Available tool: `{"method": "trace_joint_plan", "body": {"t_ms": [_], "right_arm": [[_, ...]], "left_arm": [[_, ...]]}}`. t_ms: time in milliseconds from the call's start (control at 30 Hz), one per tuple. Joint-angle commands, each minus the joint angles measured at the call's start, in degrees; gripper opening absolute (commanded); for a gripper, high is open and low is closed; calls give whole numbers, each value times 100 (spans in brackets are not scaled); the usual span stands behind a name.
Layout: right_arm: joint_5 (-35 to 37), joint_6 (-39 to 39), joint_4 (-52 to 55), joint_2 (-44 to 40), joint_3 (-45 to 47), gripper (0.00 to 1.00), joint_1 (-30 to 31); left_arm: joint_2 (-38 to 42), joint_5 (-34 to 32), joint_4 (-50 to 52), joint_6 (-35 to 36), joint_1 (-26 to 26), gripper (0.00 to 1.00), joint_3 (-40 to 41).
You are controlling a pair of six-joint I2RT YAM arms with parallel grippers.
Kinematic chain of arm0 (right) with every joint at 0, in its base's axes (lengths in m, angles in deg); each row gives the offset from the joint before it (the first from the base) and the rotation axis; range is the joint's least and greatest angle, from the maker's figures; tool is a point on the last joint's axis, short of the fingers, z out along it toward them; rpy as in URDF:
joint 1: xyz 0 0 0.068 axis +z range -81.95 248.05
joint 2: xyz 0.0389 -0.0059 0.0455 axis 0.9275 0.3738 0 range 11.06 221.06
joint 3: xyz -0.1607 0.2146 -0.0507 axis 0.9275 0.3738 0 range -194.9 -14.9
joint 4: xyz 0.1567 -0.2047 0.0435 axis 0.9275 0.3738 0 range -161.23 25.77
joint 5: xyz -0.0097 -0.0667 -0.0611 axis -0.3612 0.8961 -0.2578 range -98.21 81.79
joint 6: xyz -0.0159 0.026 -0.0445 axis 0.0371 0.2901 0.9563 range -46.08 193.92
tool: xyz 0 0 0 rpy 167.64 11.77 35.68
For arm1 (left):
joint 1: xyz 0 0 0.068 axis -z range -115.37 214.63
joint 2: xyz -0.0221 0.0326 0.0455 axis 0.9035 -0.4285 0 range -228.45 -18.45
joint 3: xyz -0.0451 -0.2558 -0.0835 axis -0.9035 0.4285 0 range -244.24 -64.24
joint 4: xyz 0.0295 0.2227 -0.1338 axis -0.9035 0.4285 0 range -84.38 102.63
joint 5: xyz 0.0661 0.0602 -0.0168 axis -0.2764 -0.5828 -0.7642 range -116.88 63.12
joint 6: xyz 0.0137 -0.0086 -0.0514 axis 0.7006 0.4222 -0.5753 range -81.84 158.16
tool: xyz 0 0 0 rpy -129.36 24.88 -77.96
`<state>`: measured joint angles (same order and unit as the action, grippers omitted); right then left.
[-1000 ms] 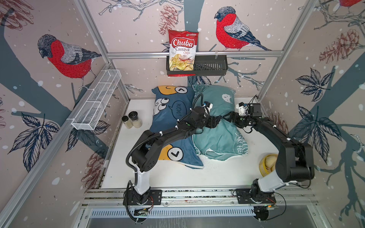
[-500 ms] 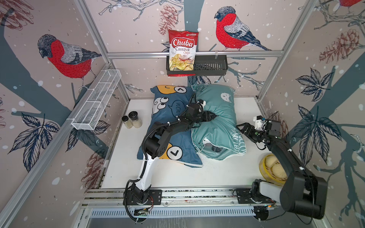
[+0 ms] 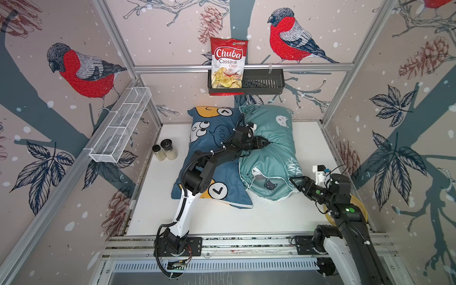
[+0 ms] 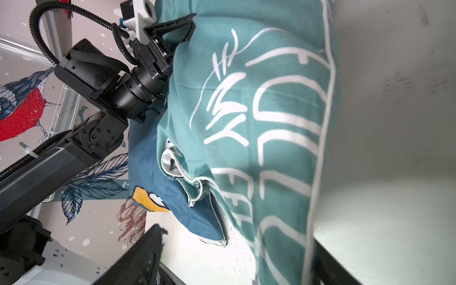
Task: Zip up pillowcases
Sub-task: Pick up the pillowcase from the center of the board.
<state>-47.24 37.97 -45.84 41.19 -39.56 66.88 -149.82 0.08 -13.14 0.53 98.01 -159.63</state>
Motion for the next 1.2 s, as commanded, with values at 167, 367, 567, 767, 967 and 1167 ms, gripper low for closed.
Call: {"method": "trace_joint_plan", "body": {"t_ms": [167, 367, 567, 767, 967, 1167], "right_arm": [[684, -219, 735, -250, -83, 45, 16], [859, -264, 807, -310, -38, 28, 18], [786, -314, 911, -379, -91, 37, 27], [765, -393, 1056, -486, -58, 40, 92], [797, -545, 1016, -525, -28, 28, 203], [915, -546, 1147, -526, -244, 5, 230]], "left_arm": [[106, -806, -541, -207, -121, 56, 523], [191, -816, -634, -218, -125, 56, 702], [167, -850, -636, -230, -122, 56, 651], [98, -861, -632, -289, -122, 56, 580], [91, -898, -631, -307, -127, 55, 544], [416, -1034, -845, -228, -122, 63, 868]]}}
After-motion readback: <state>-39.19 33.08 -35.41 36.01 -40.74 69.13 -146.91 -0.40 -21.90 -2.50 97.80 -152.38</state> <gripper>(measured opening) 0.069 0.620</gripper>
